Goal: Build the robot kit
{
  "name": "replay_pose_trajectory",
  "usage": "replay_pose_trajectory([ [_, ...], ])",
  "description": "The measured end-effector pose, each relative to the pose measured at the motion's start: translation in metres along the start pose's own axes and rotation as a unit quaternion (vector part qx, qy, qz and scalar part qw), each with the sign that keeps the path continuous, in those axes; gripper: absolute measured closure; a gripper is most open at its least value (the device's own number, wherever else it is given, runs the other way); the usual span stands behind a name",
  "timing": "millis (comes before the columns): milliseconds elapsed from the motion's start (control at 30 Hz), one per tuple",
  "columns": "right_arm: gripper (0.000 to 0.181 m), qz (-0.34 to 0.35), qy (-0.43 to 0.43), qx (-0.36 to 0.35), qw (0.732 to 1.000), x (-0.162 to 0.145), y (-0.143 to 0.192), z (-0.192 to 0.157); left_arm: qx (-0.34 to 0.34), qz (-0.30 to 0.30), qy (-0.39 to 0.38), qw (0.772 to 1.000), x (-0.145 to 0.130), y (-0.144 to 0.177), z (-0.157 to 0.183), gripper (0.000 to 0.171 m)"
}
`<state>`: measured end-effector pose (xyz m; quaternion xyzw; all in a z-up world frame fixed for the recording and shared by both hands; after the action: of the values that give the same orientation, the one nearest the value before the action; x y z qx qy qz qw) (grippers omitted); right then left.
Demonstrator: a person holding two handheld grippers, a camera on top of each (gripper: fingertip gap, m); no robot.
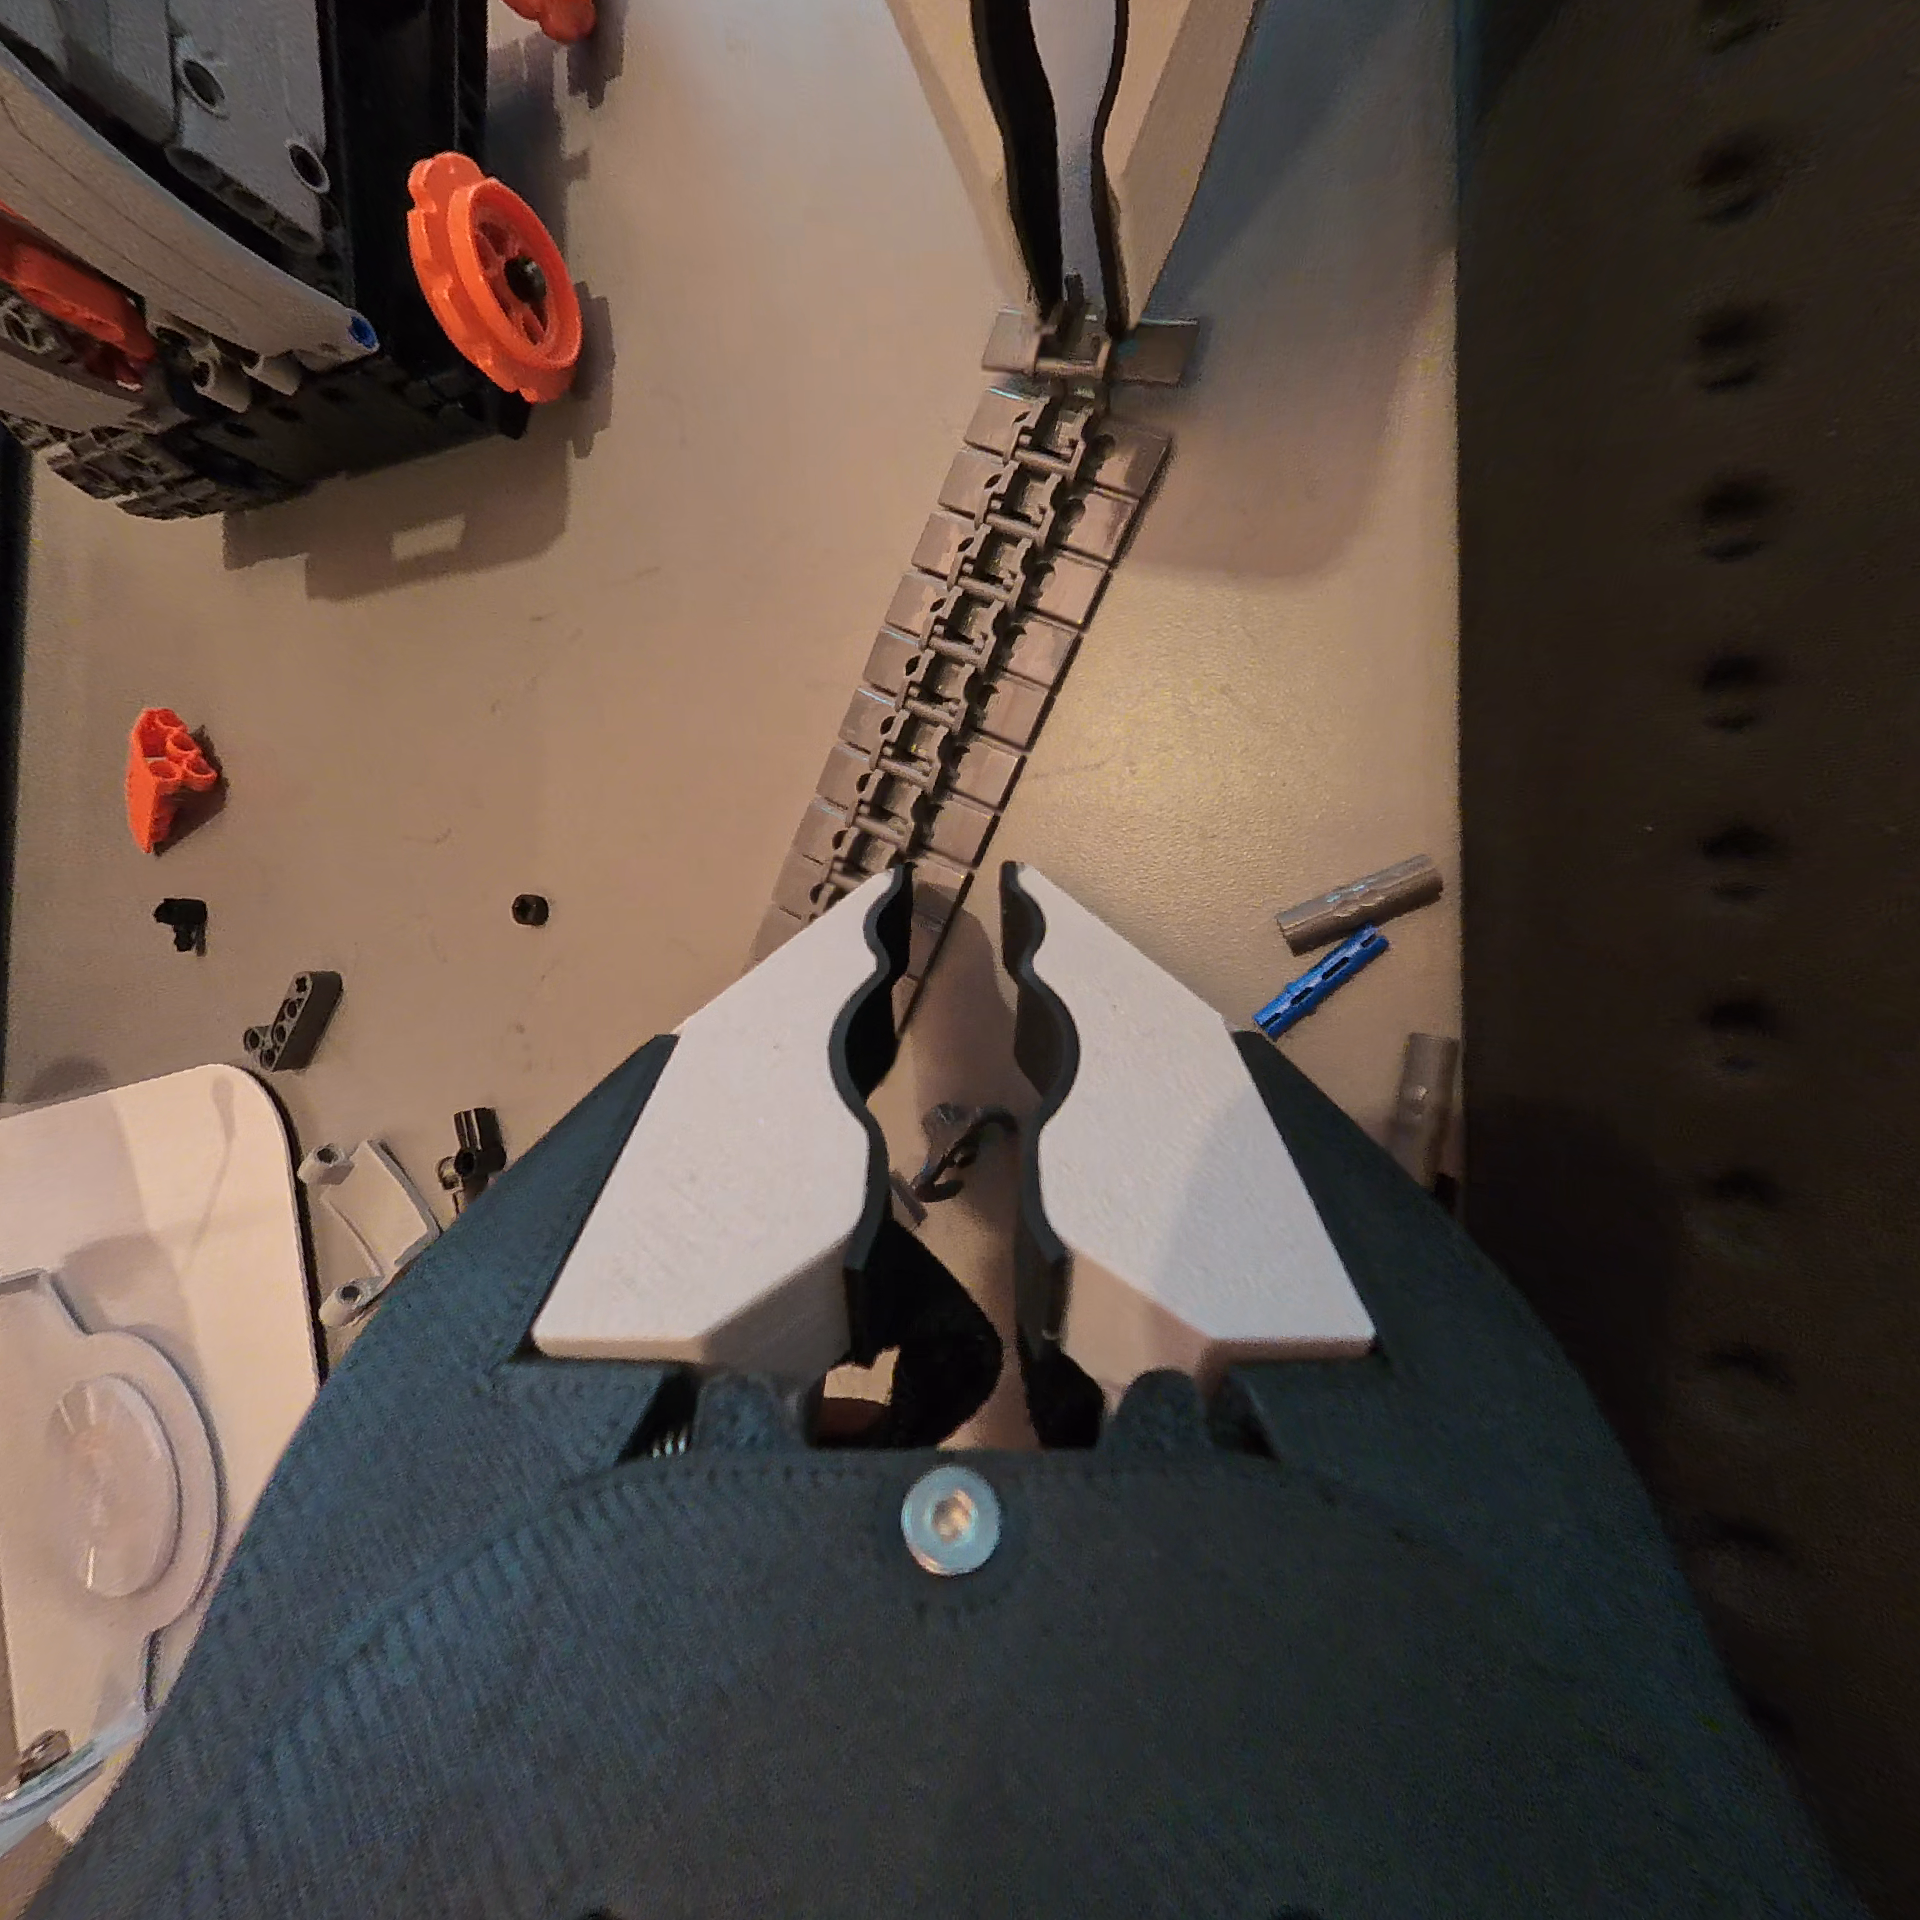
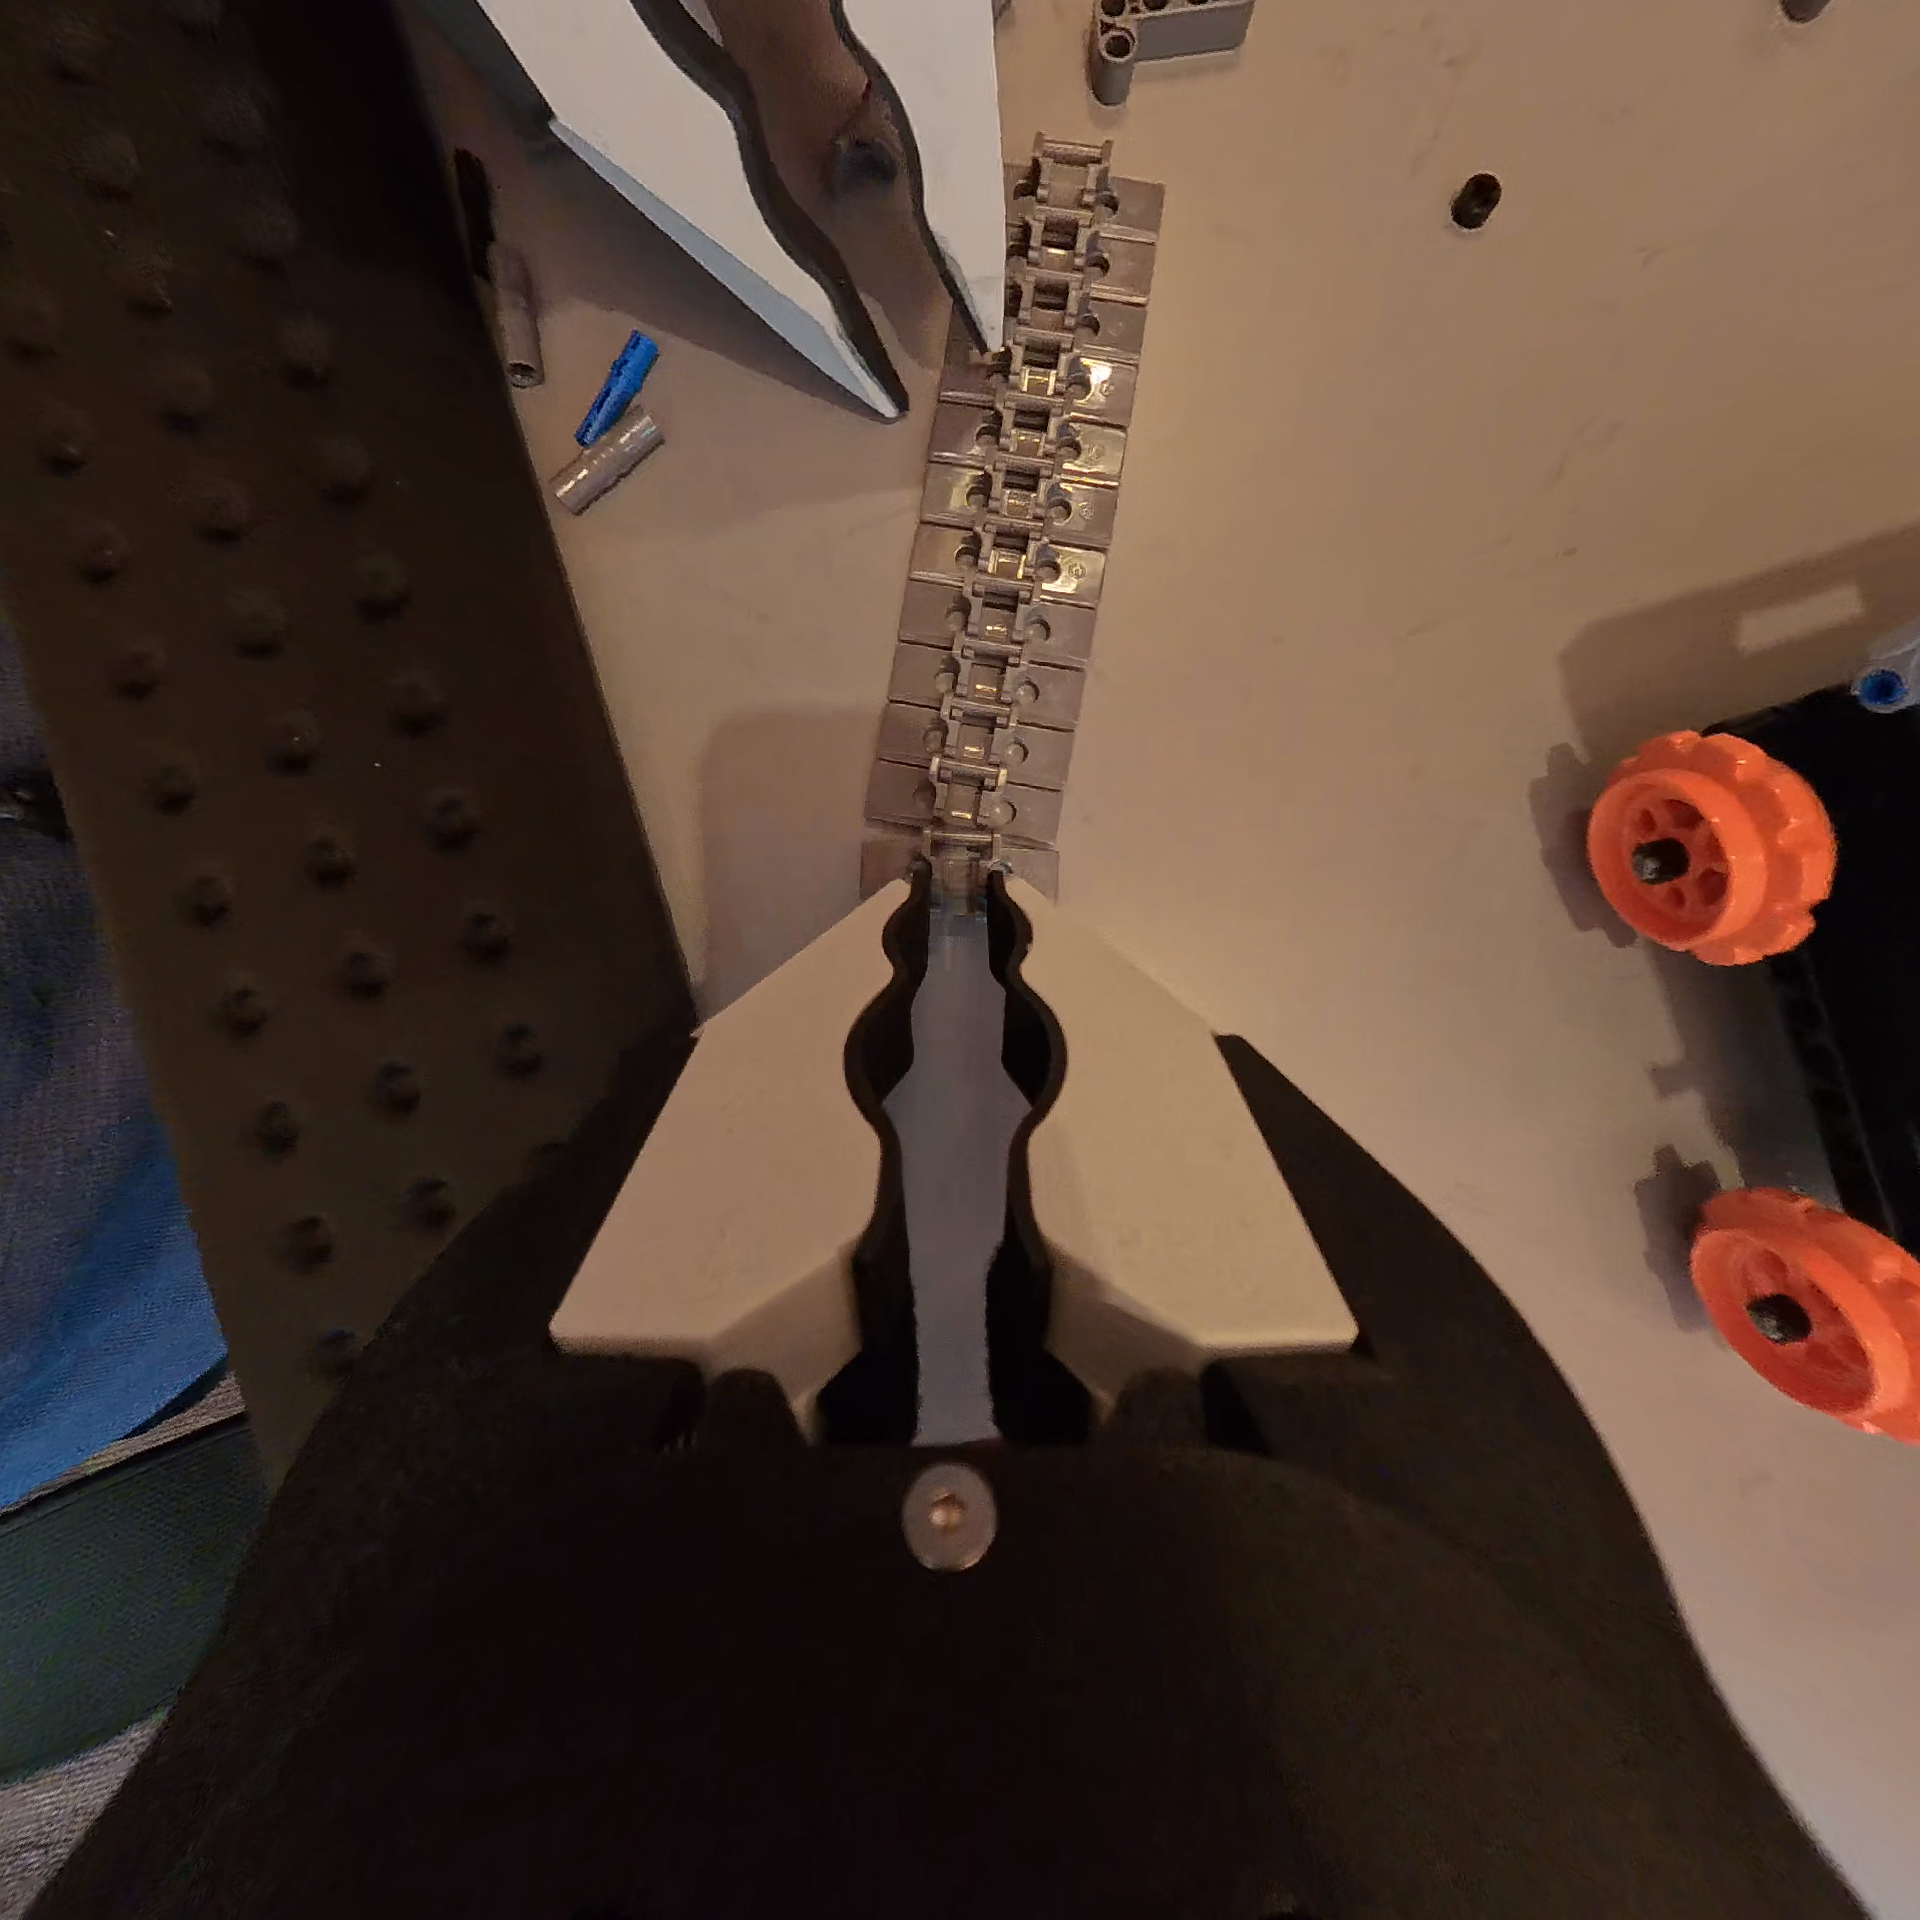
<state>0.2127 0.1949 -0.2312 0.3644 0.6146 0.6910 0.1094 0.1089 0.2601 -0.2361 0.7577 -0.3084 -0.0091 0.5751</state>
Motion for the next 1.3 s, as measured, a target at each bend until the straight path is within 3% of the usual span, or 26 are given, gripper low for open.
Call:
replay_pose_trajectory([
  [433,0.173,0.007,-0.044,0.005,0.999,0.004,-0.005,-0.002,0.001,-0.001,-0.004,1.000,0.001,-0.001,0.003,0.162],
  [667,0.153,0.003,-0.044,-0.008,0.999,0.003,-0.002,-0.006,0.000,-0.001,-0.008,1.000,0.002,-0.001,0.004,0.163],
  [767,0.181,0.051,-0.027,-0.012,0.998,0.016,0.011,-0.006,-0.003,-0.001,-0.007,1.000,0.001,0.000,0.004,0.162],
  [1300,0.181,-0.016,0.000,-0.001,1.000,0.016,-0.005,-0.001,-0.011,0.002,-0.005,1.000,0.002,-0.001,0.005,0.165],
])
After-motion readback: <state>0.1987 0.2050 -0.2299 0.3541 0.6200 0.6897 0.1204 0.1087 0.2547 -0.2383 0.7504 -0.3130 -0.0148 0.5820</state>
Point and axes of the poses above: each gripper's, where its closed fingertips meet, y back along the fingers, x out of its top, z = x × y across the jaws, the point moved 3 cm from there along y, back along the fingers, and after that the axes turned 12 degrees about -z, right-handed, at the moved point
